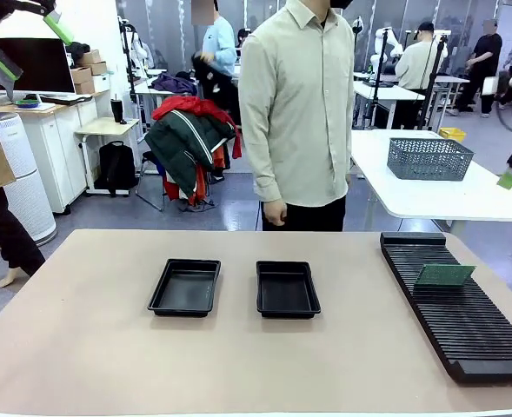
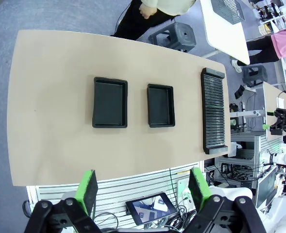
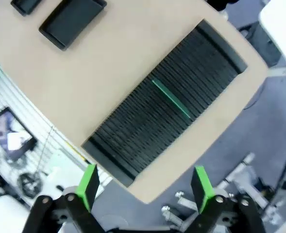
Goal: Inspect and transfer BCBs to ESD trays.
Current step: Pick up the Blank PCB from the PCB Rack and place it in the left ESD tray.
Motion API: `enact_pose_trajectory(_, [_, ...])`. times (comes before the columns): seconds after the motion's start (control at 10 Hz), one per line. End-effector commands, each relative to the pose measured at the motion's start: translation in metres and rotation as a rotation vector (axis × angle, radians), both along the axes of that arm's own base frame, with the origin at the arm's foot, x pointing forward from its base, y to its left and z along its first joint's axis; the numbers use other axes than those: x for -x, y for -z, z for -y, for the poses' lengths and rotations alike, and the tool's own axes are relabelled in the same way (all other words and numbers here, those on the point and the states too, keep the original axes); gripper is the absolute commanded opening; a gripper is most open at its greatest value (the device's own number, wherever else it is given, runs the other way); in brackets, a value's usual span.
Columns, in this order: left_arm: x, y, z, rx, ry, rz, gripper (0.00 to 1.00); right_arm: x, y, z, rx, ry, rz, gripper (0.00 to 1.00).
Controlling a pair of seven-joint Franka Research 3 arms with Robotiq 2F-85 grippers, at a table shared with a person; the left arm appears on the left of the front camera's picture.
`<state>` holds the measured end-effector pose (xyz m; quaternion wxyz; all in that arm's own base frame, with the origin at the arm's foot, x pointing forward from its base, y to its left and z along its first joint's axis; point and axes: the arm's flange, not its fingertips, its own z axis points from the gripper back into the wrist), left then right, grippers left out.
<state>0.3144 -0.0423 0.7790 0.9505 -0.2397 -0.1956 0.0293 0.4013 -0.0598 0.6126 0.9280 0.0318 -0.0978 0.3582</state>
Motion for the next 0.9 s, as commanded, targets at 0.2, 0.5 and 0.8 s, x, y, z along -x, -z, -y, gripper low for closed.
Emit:
enact_pose_trajectory(0.2, [0.000, 0.001, 0.000, 0.004, -0.001, 0.000, 1.00, -0.018, 0.072, 0.003, 0.167, -0.276, 0.087, 1.00])
enact_pose_trajectory(0.5, [0.000, 0.001, 0.000, 0.004, -0.001, 0.000, 1.00, -0.036, 0.119, 0.003, 0.236, -0.455, 0.115, 1.00])
enact_pose_trajectory(0.8, [0.000, 0.001, 0.000, 0.004, -0.001, 0.000, 1.00, -0.056, 0.148, 0.006, 0.229, -0.583, 0.092, 1.00])
